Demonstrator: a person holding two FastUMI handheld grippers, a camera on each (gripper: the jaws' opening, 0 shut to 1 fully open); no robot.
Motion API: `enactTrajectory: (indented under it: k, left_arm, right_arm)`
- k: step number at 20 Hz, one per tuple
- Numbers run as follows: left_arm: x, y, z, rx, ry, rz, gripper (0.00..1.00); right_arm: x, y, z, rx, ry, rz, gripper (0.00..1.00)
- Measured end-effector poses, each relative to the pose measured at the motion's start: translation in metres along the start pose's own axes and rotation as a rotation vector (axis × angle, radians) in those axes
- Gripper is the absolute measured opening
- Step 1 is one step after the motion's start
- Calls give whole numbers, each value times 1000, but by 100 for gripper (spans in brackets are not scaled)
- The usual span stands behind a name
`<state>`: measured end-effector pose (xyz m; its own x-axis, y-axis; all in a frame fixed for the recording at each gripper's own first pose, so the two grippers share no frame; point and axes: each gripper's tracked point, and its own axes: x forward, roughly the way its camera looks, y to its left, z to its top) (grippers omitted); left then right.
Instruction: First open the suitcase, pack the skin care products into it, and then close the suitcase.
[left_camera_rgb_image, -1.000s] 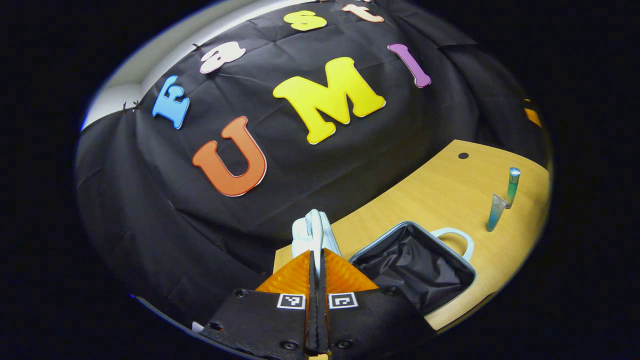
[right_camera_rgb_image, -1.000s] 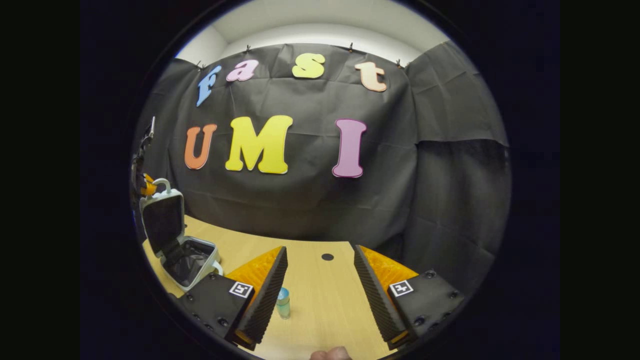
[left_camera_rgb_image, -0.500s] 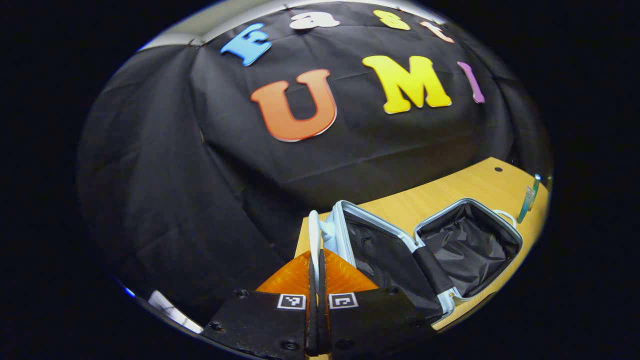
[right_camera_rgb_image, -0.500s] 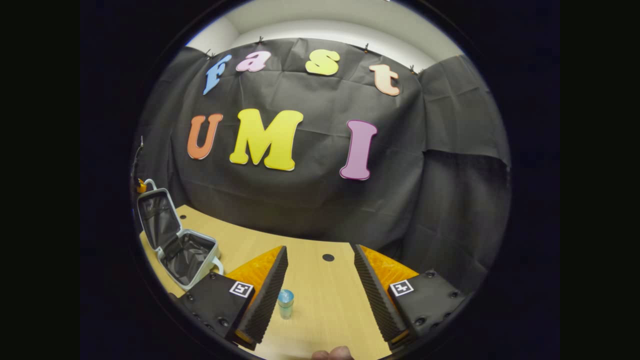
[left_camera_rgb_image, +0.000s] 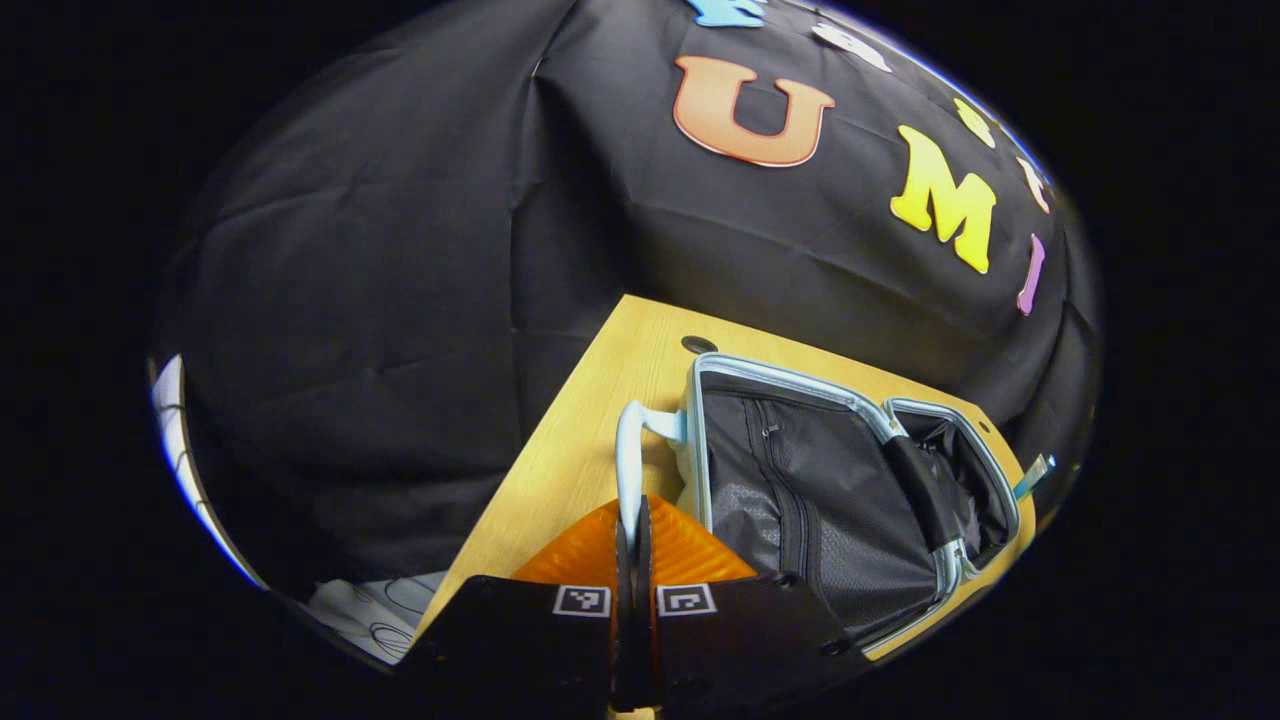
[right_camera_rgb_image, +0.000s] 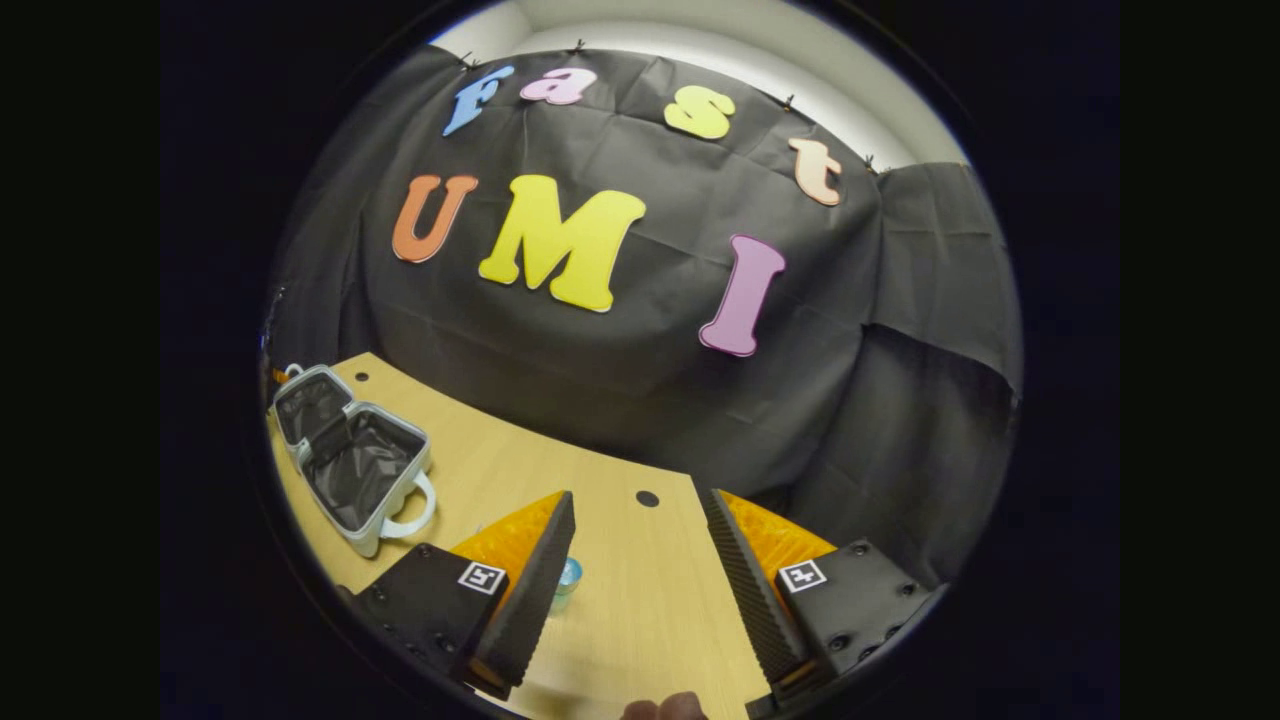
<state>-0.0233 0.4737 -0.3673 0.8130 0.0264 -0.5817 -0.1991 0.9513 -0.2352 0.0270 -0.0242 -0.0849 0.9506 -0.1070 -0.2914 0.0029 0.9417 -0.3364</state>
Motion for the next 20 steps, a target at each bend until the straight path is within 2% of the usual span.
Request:
enactTrajectory:
  k: [3, 6, 8, 9, 13, 15, 18, 20]
  left_arm:
    - [6, 3, 3, -21, -19, -27, 3]
    - [10, 5, 4, -20, -25, -7, 4]
    - [13, 11, 5, -14, -30, 23, 18]
    - [14, 13, 4, -12, -26, 35, 29]
    - [-7, 17, 27, 26, -73, 95, 51]
    - [-27, 7, 40, 48, -85, 84, 78]
    - [-64, -14, 70, 79, -132, 139, 81]
    - [-91, -43, 91, 110, -200, 173, 92]
  right_arm:
    - [-1, 9, 3, -15, -2, 10, 82]
    - [-3, 15, 5, -11, -5, 14, 82]
    - [-2, 20, 4, -6, 0, 22, 84]
    - [-2, 23, 4, -7, 1, 29, 82]
    - [-2, 24, 1, 8, 10, 47, 82]
    - [-1, 28, -3, 35, 14, 64, 83]
    - [1, 28, -9, 97, 22, 80, 83]
    - [3, 24, -13, 132, 20, 79, 82]
